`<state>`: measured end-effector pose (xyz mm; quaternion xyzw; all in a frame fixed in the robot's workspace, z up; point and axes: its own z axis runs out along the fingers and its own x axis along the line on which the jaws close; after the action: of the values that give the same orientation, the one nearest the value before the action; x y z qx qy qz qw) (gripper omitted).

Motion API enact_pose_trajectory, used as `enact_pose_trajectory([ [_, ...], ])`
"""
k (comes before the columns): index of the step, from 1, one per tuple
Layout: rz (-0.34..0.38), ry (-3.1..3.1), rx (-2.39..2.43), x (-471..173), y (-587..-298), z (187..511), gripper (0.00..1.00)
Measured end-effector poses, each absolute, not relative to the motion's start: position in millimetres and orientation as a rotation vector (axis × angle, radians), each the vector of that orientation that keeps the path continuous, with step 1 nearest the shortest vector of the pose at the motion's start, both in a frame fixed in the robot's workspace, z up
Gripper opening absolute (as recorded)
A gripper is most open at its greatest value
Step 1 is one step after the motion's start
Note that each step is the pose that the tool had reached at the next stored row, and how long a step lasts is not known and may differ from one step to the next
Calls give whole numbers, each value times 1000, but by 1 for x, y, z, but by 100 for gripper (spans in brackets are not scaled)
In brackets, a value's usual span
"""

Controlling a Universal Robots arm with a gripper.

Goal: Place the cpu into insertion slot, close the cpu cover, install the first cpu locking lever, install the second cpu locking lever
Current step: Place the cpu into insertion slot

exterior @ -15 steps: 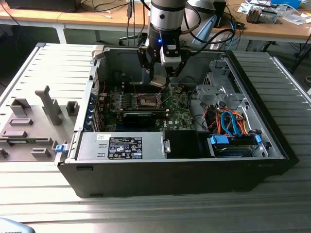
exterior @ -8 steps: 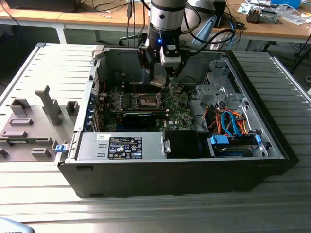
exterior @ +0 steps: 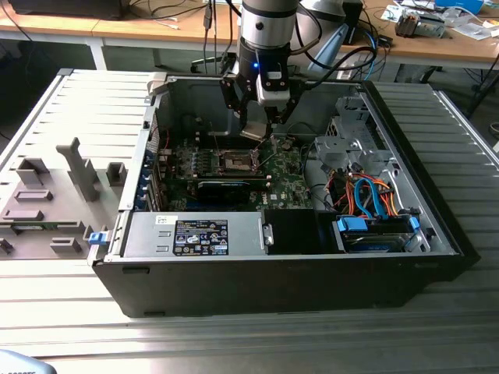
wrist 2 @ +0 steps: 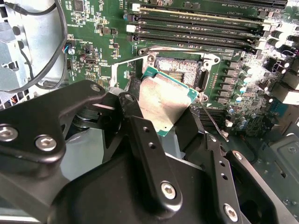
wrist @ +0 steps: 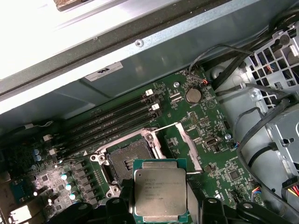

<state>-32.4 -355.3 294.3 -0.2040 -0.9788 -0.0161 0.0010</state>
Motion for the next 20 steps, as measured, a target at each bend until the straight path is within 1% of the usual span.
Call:
enact_pose_trajectory([
  [20,-38,-3070,-663,-32,-355,294,54],
])
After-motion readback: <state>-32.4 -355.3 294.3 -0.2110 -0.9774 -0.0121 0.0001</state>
